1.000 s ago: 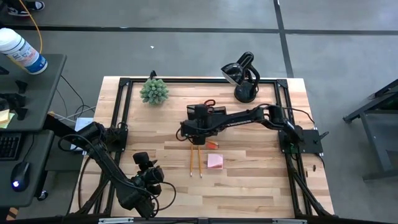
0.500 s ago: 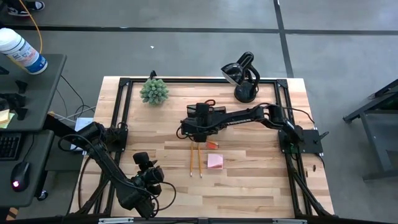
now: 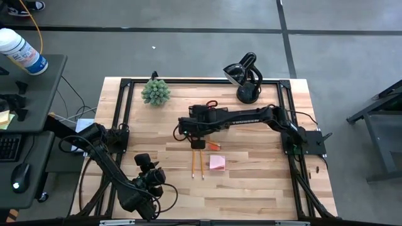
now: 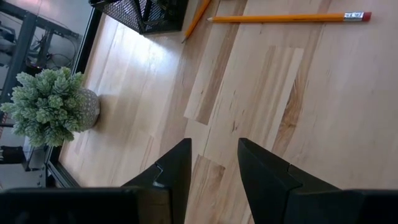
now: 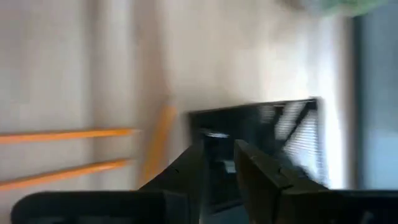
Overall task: Pick and place office supplies into organizer
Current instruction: Put the eraser into the desk organizer
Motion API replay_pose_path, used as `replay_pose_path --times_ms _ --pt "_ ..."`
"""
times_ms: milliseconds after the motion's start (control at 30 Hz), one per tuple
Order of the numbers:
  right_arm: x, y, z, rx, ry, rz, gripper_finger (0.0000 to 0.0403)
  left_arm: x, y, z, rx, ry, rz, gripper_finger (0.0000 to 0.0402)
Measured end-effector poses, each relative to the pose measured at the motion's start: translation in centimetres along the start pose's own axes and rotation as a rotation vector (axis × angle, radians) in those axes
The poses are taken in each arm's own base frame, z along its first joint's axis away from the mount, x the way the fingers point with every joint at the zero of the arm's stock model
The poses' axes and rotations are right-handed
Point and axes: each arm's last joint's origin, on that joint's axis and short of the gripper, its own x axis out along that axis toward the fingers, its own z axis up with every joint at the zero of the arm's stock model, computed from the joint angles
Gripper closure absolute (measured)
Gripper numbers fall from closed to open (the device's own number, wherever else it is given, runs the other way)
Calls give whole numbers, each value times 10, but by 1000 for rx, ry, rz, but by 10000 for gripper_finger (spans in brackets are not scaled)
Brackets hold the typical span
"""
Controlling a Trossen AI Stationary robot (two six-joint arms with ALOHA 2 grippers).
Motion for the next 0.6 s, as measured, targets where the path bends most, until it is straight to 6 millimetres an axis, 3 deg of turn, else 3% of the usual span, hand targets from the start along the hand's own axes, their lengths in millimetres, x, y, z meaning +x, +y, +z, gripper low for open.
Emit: replay_pose_path --times_ms 167,600 --pt "-1 13 -7 74 73 212 320 0 0 0 1 14 -5 282" --pt "4 86 -43 70 254 164 320 0 -1 -2 57 75 -28 282"
